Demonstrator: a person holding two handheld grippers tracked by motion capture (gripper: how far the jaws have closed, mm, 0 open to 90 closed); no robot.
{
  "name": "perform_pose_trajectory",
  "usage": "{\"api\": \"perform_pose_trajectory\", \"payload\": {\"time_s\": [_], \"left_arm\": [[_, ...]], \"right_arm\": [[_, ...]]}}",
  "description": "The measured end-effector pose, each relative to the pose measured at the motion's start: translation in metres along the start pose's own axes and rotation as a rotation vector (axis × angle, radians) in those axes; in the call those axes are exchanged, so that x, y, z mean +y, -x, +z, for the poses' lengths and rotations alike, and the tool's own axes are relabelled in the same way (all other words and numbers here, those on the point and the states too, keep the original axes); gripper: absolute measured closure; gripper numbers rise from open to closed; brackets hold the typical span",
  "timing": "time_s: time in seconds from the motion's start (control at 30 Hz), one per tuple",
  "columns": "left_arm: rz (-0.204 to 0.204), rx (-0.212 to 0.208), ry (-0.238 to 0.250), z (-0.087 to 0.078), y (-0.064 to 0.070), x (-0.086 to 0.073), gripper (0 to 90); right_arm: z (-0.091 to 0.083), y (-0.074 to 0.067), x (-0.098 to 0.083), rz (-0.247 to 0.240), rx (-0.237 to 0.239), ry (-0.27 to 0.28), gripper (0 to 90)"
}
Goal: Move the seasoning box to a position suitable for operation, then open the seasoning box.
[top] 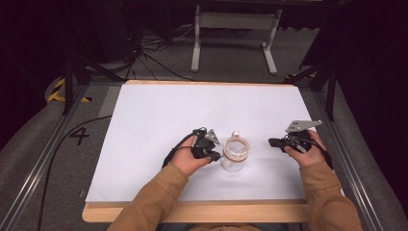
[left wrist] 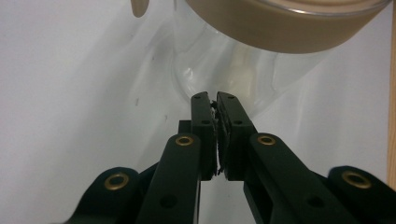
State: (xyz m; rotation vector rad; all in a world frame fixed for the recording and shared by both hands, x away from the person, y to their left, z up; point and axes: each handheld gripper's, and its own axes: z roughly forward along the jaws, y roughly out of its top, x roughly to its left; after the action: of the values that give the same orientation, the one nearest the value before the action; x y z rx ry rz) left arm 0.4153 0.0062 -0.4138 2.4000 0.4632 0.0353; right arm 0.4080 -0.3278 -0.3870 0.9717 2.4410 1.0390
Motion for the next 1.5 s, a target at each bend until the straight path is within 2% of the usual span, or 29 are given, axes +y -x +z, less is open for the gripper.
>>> {"api": "perform_pose_trajectory", "payload": {"time_s": [0.33, 0.43, 0.5, 0.73, 0.8, 0.9, 1.2, 1.33, 1.4, 1.47, 1.5], "left_arm": [[0.023, -0.019, -0.009, 0.004, 0.004, 0.006, 85.3], [0.02, -0.015, -0.015, 0.005, 0.005, 0.006, 85.2], [0.005, -0.03, -0.01, 0.003, 0.004, 0.007, 85.0], [-0.021, -0.035, 0.02, -0.013, 0.001, 0.012, 85.8], [-0.033, -0.034, 0.038, -0.018, 0.0, 0.014, 85.5], [-0.025, -0.044, 0.068, -0.028, -0.002, 0.019, 86.4], [-0.014, -0.053, 0.203, -0.058, 0.0, 0.031, 87.4], [-0.01, -0.033, 0.295, -0.062, 0.002, 0.037, 88.6], [-0.009, -0.027, 0.307, -0.062, 0.002, 0.038, 88.9], [-0.012, -0.02, 0.337, -0.063, 0.001, 0.041, 89.3], [-0.023, -0.012, 0.367, -0.063, -0.001, 0.043, 89.3]], "right_arm": [[-0.003, 0.0, -0.004, 0.005, -0.006, -0.002, 89.4], [-0.004, 0.0, -0.005, 0.005, -0.007, -0.001, 89.4], [-0.004, -0.001, -0.005, 0.012, -0.008, 0.001, 89.2], [-0.007, -0.001, -0.007, 0.007, -0.01, -0.006, 89.5], [-0.008, 0.0, -0.008, 0.013, -0.009, -0.004, 89.6], [-0.011, 0.0, -0.01, 0.021, -0.013, -0.005, 89.6], [-0.016, -0.003, -0.016, 0.026, -0.025, -0.008, 89.6], [-0.018, -0.004, -0.02, 0.033, -0.032, -0.012, 89.4], [-0.018, -0.005, -0.021, 0.035, -0.034, -0.01, 89.4], [-0.02, -0.007, -0.023, 0.035, -0.038, -0.009, 89.4], [-0.021, -0.008, -0.023, 0.034, -0.039, -0.007, 89.4]]}}
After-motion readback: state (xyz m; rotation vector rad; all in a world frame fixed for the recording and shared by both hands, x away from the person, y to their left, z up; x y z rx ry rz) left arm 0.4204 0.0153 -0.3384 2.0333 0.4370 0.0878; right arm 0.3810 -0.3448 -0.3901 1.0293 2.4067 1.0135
